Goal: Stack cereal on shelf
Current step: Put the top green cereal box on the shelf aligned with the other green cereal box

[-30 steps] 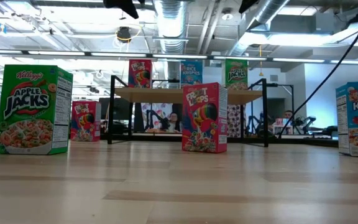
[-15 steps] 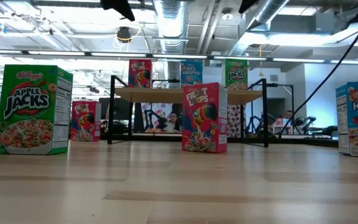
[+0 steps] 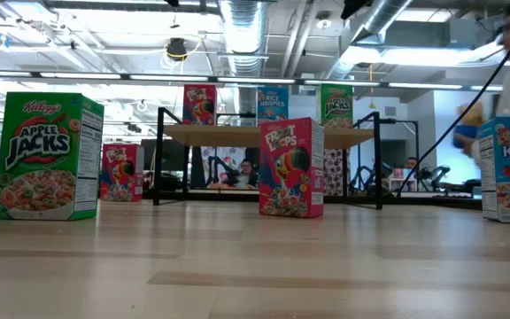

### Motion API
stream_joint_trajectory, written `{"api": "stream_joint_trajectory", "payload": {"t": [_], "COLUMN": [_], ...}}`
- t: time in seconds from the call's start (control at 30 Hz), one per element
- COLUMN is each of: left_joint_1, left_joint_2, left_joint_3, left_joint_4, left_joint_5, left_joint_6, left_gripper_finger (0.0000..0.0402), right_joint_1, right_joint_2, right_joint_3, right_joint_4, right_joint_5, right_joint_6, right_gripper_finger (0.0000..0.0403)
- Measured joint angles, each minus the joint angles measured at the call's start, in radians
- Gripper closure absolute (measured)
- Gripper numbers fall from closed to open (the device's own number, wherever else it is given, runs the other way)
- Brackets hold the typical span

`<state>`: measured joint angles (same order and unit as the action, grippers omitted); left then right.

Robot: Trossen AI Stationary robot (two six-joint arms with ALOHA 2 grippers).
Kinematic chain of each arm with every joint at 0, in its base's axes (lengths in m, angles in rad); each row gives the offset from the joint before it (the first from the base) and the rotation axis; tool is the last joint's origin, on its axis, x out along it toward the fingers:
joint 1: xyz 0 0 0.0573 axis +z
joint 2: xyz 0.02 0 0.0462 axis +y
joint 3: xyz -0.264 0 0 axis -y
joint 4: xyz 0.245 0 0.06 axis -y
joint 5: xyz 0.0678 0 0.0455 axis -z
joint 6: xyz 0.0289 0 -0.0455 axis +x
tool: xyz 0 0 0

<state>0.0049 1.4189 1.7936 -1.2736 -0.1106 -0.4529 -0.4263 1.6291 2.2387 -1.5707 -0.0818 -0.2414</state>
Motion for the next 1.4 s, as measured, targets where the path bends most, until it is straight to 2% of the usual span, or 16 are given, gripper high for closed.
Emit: {"api": "stream_joint_trajectory", "payload": {"t": [0.53, 0.87, 1.03, 1.23, 1.4], "left_joint_1": [-0.224, -0.39, -0.452, -0.513, -0.562], "left_joint_2": [0.0, 0.001, 0.006, 0.014, 0.029], "left_joint_3": [0.0, -0.015, -0.016, -0.016, -0.016], "left_joint_4": [-0.093, -0.109, -0.117, -0.219, -0.234], "left_joint_5": [0.016, 0.013, -0.053, -0.177, -0.19], "left_joint_6": [-0.087, -0.072, -0.092, -0.176, -0.216], "left_gripper_finger": [0.0072, 0.0072, 0.0072, 0.0072, 0.0072], "right_joint_1": [0.158, 0.284, 0.348, 0.417, 0.459], "right_joint_2": [0.0, 0.0, 0.0, 0.003, 0.009], "right_joint_3": [0.0, 0.0, 0.0, 0.0, -0.001], "right_joint_4": [0.0, 0.0, 0.0, 0.0, 0.0], "right_joint_5": [0.0, 0.0, 0.0, 0.001, 0.002], "right_joint_6": [0.261, 0.414, 0.454, 0.515, 0.532], "right_gripper_finger": [0.0147, 0.0147, 0.0147, 0.0147, 0.0147]}}
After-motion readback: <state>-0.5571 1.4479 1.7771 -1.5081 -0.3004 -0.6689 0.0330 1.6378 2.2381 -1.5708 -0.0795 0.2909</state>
